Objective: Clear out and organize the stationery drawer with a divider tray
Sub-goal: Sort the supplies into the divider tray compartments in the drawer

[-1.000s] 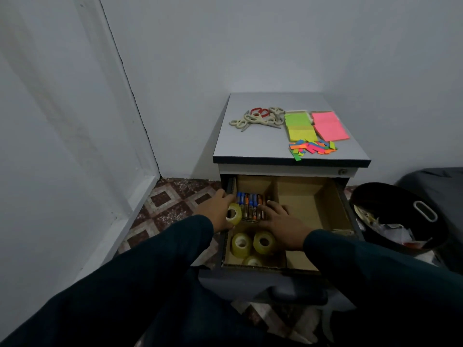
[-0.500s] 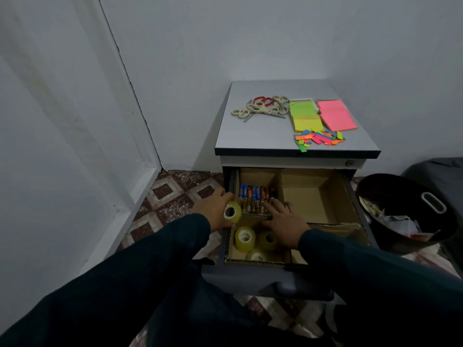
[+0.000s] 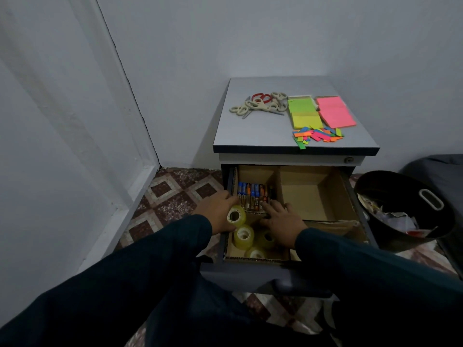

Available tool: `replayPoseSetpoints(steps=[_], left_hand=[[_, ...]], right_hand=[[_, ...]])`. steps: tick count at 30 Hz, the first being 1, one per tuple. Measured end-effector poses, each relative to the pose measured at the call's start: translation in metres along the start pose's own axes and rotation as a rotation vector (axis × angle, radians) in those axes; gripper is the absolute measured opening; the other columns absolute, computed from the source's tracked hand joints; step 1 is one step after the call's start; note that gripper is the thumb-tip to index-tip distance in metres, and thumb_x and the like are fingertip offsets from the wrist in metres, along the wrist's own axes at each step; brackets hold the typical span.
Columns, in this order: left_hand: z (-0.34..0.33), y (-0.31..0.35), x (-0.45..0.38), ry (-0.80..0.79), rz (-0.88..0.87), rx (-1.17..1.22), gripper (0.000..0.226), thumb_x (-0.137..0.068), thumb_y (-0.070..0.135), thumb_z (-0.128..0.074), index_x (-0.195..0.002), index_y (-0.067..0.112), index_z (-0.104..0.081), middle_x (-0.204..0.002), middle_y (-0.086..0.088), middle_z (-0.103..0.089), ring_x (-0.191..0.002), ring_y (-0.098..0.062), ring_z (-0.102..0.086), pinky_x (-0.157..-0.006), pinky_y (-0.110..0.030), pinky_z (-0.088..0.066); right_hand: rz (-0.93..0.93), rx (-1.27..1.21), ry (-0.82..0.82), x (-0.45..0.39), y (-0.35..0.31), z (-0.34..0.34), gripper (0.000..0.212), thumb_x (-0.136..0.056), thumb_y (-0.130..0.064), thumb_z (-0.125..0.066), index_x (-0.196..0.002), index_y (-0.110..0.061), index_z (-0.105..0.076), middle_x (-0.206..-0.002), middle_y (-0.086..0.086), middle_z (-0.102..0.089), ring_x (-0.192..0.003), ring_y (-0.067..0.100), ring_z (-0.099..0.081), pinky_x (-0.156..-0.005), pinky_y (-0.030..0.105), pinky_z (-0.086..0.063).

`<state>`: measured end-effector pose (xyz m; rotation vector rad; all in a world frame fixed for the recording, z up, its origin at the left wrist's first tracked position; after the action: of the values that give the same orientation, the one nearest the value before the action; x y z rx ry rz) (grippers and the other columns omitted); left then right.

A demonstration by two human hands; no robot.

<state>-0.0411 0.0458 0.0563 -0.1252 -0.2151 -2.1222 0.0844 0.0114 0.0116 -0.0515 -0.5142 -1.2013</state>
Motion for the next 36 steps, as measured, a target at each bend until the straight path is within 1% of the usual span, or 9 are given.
replayPoseSetpoints(steps=[5, 8, 10, 12, 16, 20, 26, 31, 36], left_hand=[[0.004, 0.016, 0.001, -0.016, -0.070, -0.119, 0.068, -0.081, 0.047, -0.066, -0.138, 0.024, -0.037, -0.132, -0.004, -0.041, -0.122, -0.023, -0.042, -0.099, -0.035, -0.033], [0.003, 0.030, 0.001, -0.043, -0.129, -0.160, 0.069, -0.083, 0.046, -0.064, -0.141, 0.025, -0.033, -0.139, 0.000, -0.039, -0.127, -0.020, -0.038, -0.104, -0.035, -0.026], [0.000, 0.038, 0.000, -0.061, -0.159, -0.165, 0.071, -0.083, 0.043, -0.065, -0.143, 0.025, -0.030, -0.144, 0.001, -0.038, -0.132, -0.019, -0.036, -0.107, -0.038, -0.022], [-0.006, 0.047, -0.002, -0.089, -0.195, -0.186, 0.069, -0.084, 0.040, -0.064, -0.143, 0.023, -0.031, -0.146, 0.000, -0.037, -0.134, -0.019, -0.034, -0.107, -0.038, -0.020], [-0.023, 0.067, -0.002, -0.140, -0.322, -0.330, 0.067, -0.085, 0.036, -0.064, -0.143, 0.028, -0.032, -0.156, -0.003, -0.011, -0.143, -0.024, -0.011, -0.113, -0.046, -0.013], [-0.041, 0.079, -0.002, -0.133, -0.418, -0.383, 0.060, -0.085, 0.022, -0.064, -0.137, 0.039, -0.039, -0.157, -0.001, 0.014, -0.144, -0.032, 0.011, -0.114, -0.055, -0.006], [-0.056, 0.087, -0.005, -0.180, -0.461, -0.462, 0.059, -0.090, 0.011, -0.054, -0.139, 0.038, -0.036, -0.157, -0.004, 0.016, -0.143, -0.034, 0.017, -0.115, -0.057, -0.004], [-0.063, 0.090, -0.006, -0.196, -0.484, -0.449, 0.057, -0.091, 0.008, -0.051, -0.138, 0.038, -0.039, -0.158, -0.006, 0.015, -0.143, -0.034, 0.020, -0.113, -0.058, -0.003], [-0.063, 0.086, -0.006, -0.218, -0.468, -0.443, 0.060, -0.089, 0.011, -0.055, -0.139, 0.039, -0.037, -0.157, -0.007, 0.018, -0.142, -0.036, 0.022, -0.113, -0.059, 0.001]], right_hand=[[0.002, -0.157, 0.043, 0.002, 0.009, 0.000, 0.060, -0.090, -0.035, -0.056, -0.145, -0.031, -0.030, -0.159, 0.006, 0.002, -0.145, 0.033, -0.003, -0.115, 0.053, -0.014], [0.005, -0.453, 0.143, 0.003, 0.024, 0.006, 0.044, -0.091, -0.026, -0.057, -0.134, -0.027, -0.048, -0.154, 0.003, -0.022, -0.141, 0.028, -0.021, -0.114, 0.047, -0.023], [-0.030, -0.785, 0.263, 0.006, 0.039, 0.013, 0.023, -0.090, -0.009, -0.055, -0.109, -0.020, -0.063, -0.136, 0.003, -0.047, -0.128, 0.021, -0.042, -0.104, 0.033, -0.036], [-0.132, -1.089, 0.355, 0.013, 0.056, 0.017, 0.028, -0.088, 0.006, -0.050, -0.087, -0.019, -0.061, -0.119, 0.002, -0.057, -0.113, 0.014, -0.051, -0.089, 0.017, -0.039], [-0.222, -1.404, 0.412, 0.019, 0.071, 0.017, 0.035, -0.085, 0.016, -0.040, -0.077, -0.014, -0.056, -0.102, 0.003, -0.059, -0.100, 0.011, -0.052, -0.071, 0.005, -0.041], [-0.208, -1.352, 0.348, 0.010, 0.068, 0.013, 0.021, -0.087, 0.005, -0.049, -0.083, -0.013, -0.059, -0.100, 0.001, -0.055, -0.099, 0.014, -0.050, -0.077, 0.021, -0.043], [-0.210, -1.307, 0.268, 0.002, 0.071, 0.011, 0.018, -0.089, 0.002, -0.051, -0.085, -0.014, -0.059, -0.103, -0.001, -0.049, -0.095, 0.014, -0.048, -0.067, 0.015, -0.043], [-0.198, -1.244, 0.314, -0.002, 0.071, 0.010, 0.024, -0.091, -0.007, -0.056, -0.072, -0.022, -0.056, -0.115, 0.005, -0.048, -0.103, 0.016, -0.048, -0.083, 0.029, -0.050], [-0.186, -1.220, 0.331, -0.004, 0.071, 0.010, 0.021, -0.092, -0.010, -0.055, -0.075, -0.022, -0.056, -0.115, 0.003, -0.046, -0.103, 0.012, -0.045, -0.073, 0.017, -0.043]])
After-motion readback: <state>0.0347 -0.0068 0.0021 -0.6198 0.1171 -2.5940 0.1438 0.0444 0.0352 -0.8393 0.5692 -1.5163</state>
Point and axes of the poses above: each hand's wrist, its own x-axis away from the middle knuckle, its own z-axis out of the back of the hand, y = z × x, the point moved 8 cm from there along -x, towards the middle knuckle
